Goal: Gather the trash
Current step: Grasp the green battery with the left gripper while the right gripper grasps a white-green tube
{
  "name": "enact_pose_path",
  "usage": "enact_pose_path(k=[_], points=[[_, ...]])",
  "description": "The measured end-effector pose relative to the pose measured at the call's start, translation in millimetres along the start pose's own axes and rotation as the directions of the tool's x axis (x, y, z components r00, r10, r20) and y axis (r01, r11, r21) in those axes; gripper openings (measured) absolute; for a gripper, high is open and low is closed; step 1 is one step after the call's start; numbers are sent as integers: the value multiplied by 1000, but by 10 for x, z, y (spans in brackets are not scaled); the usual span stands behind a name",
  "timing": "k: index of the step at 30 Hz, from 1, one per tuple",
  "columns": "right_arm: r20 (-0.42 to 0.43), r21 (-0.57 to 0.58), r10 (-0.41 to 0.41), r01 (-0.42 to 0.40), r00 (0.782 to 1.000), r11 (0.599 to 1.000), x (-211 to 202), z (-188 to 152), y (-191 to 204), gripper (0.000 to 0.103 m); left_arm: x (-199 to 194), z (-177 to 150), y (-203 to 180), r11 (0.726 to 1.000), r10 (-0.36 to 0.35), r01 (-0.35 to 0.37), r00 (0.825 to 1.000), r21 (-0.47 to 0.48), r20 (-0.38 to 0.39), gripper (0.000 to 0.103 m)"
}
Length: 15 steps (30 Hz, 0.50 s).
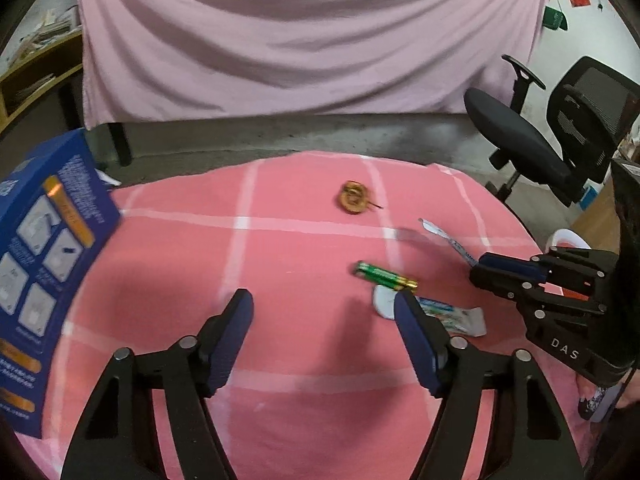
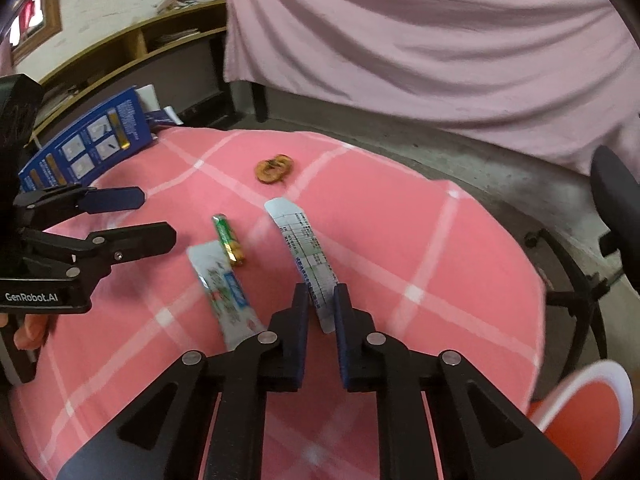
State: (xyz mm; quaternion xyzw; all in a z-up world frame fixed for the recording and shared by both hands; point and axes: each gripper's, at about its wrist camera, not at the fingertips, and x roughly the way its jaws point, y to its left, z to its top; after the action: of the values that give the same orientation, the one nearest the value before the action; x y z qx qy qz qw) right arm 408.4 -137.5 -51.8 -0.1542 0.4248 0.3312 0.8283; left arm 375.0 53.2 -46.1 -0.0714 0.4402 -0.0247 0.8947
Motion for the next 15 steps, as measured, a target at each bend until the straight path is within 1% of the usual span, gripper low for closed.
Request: enact_pose_path(k=[4,6,8,10,11,13,15], points=[[9,52,-15,15,1000,999,-60,-56,-146,9,123,119,-156,1000,-22,22,999,12,-25,61],[12,72,-10,10,1000,997,-83,-87,-213,9,193,161,-261,999,-20,22,999,44,-46,61],[15,85,-6,5,1000,996,-97,-107,-255,9,256,171,-345,996,-3,9,998,94,-61,60],[17,91,-2,1,1000,996,-105,-124,-271,9,313,166,-395,993,19,-10,997,118,-73,49],[18,93,-1,-1,1000,996,-109,-137,-275,9,330,153,-406,993,25,-16,997,119,-73,47],[21,92,1,-3,1000,996,-118,-147,-272,9,344,164,-377,994,25,-18,997,104,-69,38],[30,94,10,-12,1000,996,-136,-159,-282,9,370,169,-373,996,15,-8,997,93,-71,38]])
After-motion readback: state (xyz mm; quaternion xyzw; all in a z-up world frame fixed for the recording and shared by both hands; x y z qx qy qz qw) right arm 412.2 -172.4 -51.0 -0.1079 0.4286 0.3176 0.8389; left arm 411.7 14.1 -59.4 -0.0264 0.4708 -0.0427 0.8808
